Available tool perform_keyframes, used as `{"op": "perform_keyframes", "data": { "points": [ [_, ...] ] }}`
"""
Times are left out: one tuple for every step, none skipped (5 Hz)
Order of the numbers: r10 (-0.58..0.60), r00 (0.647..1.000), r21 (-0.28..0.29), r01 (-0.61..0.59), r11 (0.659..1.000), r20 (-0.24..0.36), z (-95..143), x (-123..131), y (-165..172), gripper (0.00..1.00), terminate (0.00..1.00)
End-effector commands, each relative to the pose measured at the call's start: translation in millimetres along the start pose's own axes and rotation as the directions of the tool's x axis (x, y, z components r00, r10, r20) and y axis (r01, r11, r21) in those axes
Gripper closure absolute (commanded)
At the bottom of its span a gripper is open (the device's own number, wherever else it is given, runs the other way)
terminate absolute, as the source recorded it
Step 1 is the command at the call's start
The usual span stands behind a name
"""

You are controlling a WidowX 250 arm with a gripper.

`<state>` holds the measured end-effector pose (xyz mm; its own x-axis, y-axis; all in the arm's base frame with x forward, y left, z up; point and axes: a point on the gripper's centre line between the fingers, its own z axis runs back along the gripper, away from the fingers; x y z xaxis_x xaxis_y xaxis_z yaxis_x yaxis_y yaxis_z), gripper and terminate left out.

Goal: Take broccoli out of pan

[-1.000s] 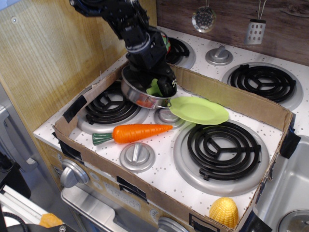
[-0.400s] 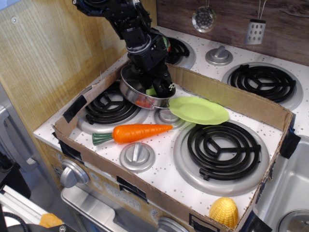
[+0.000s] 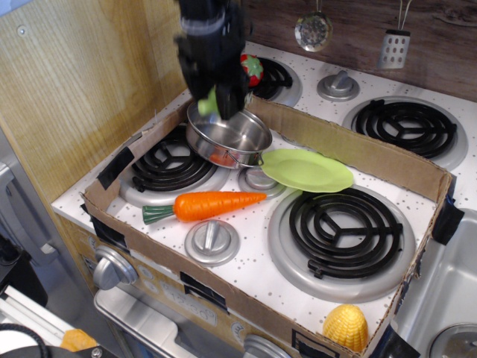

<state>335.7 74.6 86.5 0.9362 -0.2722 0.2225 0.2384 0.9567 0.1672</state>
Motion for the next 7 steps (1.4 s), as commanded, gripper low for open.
{"op": "perform_keyframes", "data": {
  "points": [
    [0.109,0.993,0.012,-0.109,0.994,-0.051,60,7,-27,1.00,0.00],
    [0.200,0.978,-0.002,-0.200,0.980,-0.051,59,3,-68,1.00,0.00],
    [0.272,0.961,-0.043,-0.274,0.961,-0.045,52,-8,-92,1.00,0.00],
    [0.332,0.943,-0.035,-0.333,0.942,-0.035,46,-18,-109,1.00,0.00],
    [0.405,0.914,-0.030,-0.405,0.914,-0.016,30,-31,-127,1.00,0.00],
    [0.435,0.900,-0.025,-0.435,0.900,-0.006,18,-43,-129,1.00,0.00],
    [0.475,0.880,-0.013,-0.475,0.880,0.010,3,-58,-129,1.00,0.00]
  ]
}}
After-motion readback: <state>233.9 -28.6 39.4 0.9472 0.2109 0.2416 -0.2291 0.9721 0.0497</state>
